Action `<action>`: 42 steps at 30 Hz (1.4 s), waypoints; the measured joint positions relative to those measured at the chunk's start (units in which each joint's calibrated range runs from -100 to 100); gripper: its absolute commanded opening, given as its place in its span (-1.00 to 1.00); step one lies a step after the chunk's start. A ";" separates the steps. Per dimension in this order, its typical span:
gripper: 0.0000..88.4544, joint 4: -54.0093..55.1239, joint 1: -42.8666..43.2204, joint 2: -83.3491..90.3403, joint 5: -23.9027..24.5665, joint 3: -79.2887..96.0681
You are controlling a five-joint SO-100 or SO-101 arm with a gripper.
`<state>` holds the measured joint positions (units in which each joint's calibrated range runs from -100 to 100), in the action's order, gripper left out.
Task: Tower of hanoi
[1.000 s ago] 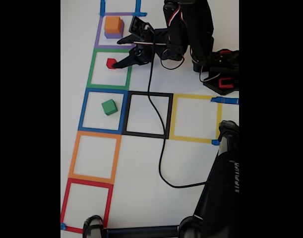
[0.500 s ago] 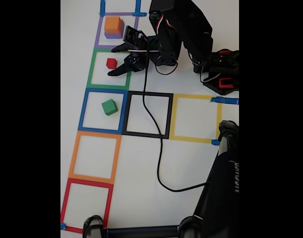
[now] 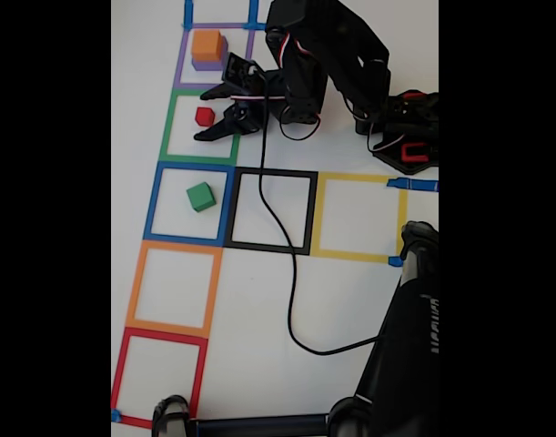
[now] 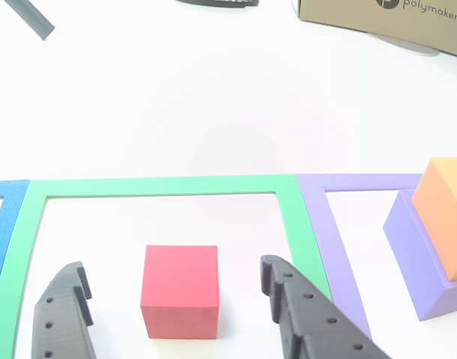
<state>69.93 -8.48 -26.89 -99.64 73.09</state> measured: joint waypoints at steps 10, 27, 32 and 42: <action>-0.60 0.00 0.59 -0.08 0.00 -0.09; -0.87 0.00 1.87 -0.76 0.00 -0.18; -0.94 0.00 1.99 -0.76 0.00 -0.18; -0.97 0.00 2.57 -1.01 0.00 -0.18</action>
<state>69.93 -5.91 -27.90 -99.64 72.91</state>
